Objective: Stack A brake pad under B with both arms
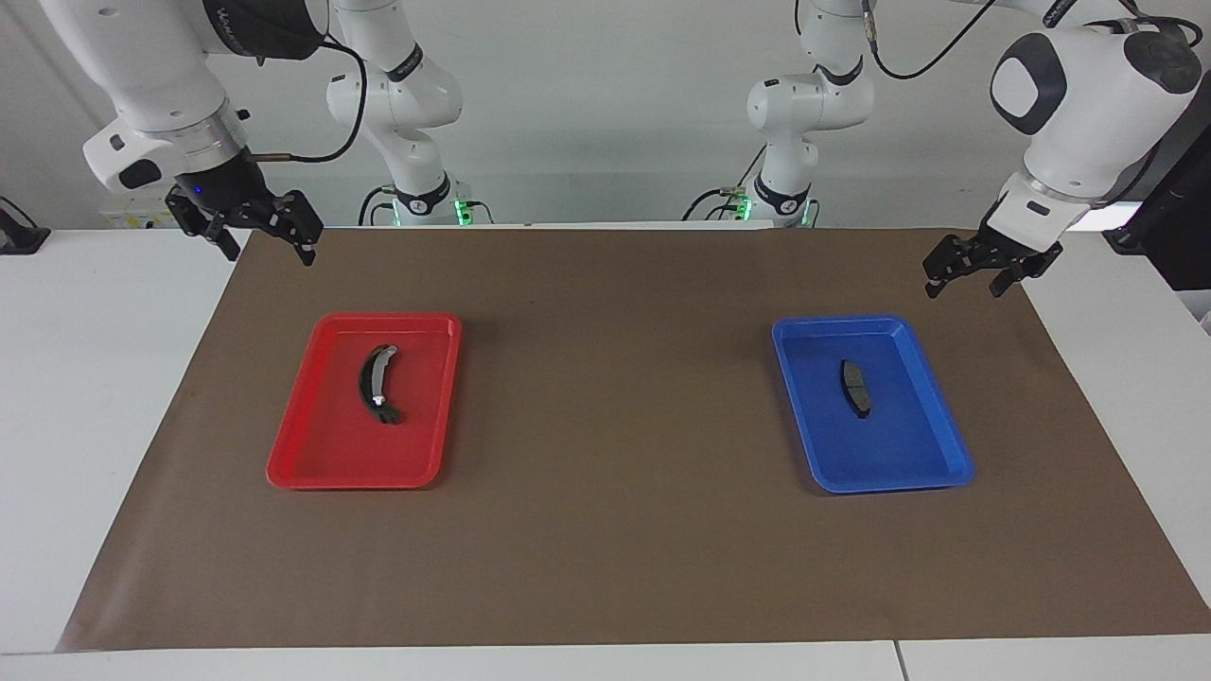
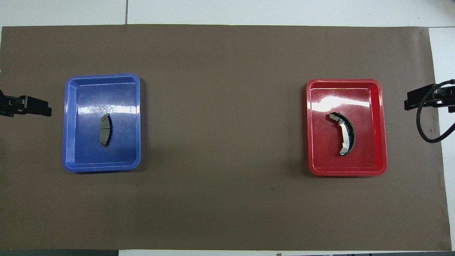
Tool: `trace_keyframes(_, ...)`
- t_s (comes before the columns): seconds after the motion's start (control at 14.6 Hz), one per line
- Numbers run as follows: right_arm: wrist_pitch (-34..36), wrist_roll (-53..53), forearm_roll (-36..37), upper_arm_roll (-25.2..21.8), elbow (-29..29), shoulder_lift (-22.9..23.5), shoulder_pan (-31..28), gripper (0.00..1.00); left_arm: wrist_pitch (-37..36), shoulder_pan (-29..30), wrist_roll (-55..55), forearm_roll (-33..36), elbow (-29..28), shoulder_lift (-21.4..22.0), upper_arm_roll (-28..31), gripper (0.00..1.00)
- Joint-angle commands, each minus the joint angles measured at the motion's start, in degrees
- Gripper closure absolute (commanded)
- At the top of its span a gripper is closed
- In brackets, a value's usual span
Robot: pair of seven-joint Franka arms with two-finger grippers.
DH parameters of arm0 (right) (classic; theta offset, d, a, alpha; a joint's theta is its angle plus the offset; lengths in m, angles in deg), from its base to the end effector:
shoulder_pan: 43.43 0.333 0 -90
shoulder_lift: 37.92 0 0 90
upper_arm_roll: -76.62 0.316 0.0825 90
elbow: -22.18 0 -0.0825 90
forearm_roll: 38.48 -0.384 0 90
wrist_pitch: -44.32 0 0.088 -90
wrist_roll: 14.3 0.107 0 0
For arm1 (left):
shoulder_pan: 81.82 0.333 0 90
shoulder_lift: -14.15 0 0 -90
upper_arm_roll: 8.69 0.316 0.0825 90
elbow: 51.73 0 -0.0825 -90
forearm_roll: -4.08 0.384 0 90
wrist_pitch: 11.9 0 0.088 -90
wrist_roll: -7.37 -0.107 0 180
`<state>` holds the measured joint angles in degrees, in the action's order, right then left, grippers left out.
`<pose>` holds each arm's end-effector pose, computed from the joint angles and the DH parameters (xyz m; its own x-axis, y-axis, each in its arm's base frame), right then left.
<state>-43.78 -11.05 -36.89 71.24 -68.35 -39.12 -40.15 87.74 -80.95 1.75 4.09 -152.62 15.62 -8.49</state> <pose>0.5441 -0.0236 0.6288 0.9954 -0.0941 -0.0201 -0.0935 -0.9953 0.0270 0.5550 0.0104 0.5629 0.9968 -0.0794 0.0038 -0.0794 -0.9968 -0.0005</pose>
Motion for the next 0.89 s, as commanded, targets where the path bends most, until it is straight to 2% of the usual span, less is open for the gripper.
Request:
trace_keyframes(0.0,-0.49,0.79,-0.45,-0.25,-0.87,-0.47,-0.12,0.00,5.28,-1.40,0.43,0.52,-4.39,1.08,-0.12,0.01)
trace_keyframes(0.34,-0.58,0.87,-0.45,-0.25,-0.87,-0.47,-0.12,0.00,19.77,-2.63,0.43,0.61,-14.48,-1.11,-0.12,0.01)
trace_keyframes(0.55,-1.28,0.88,-0.53,-0.17,-1.75,-0.64,-0.04,0.00,27.17,-3.16,0.69,0.52,-19.06,-4.53,-0.12,0.01)
trace_keyframes(0.75,-6.97,0.70,-0.54,-0.08,-9.81,-4.15,0.49,0.00,33.23,-3.42,0.69,0.52,-22.57,-7.35,-0.03,0.03)
trace_keyframes(0.82,-10.65,0.70,-0.88,-0.08,-14.10,-5.12,0.58,0.00,35.69,-3.34,0.69,0.52,-24.24,-7.62,-0.12,0.03)
